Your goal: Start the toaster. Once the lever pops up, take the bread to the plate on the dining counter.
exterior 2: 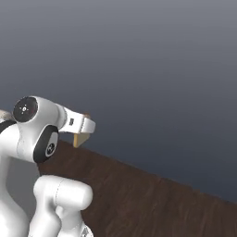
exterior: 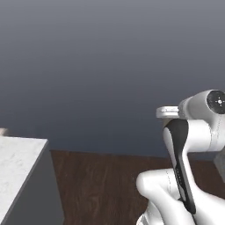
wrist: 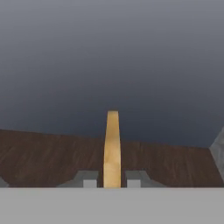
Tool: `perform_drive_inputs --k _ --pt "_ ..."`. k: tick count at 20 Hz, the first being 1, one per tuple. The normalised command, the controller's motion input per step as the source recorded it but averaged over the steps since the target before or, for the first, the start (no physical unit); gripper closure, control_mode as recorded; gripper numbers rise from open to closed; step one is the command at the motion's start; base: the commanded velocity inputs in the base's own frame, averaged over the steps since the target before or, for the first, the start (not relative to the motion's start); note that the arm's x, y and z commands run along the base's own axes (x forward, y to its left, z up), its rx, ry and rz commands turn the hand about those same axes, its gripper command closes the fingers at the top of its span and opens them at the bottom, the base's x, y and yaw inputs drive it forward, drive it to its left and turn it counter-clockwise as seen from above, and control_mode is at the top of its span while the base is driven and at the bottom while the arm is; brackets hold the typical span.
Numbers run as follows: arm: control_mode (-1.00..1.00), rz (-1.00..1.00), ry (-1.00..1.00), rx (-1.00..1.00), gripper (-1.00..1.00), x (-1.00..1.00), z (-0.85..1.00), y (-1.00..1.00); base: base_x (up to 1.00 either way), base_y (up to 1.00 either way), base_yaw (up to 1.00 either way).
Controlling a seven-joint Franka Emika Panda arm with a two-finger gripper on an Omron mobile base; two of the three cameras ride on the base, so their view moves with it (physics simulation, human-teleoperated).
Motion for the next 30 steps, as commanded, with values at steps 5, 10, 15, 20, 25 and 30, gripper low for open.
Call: perform_drive_inputs --k 5,10,15,20,25,30 --pt "1.00 0.00 0.00 0.00 1.00 0.00 0.00 0.00 1.00 0.21 0.27" --pt "1.00 0.00 0.00 0.00 1.00 0.00 0.00 0.00 1.00 0.06 0.47" --pt "1.00 0.00 0.00 0.00 1.00 0.00 0.00 0.00 1.00 -0.15 0.65" --pt "1.00 0.00 0.00 0.00 1.00 0.00 0.00 0.00 1.00 -0.48 0.73" --pt "1.00 0.00 0.00 0.00 1.00 0.00 0.00 0.00 1.00 -0.35 0.76" --pt "1.00 0.00 0.00 0.00 1.00 0.00 0.00 0.00 1.00 -0.21 0.70"
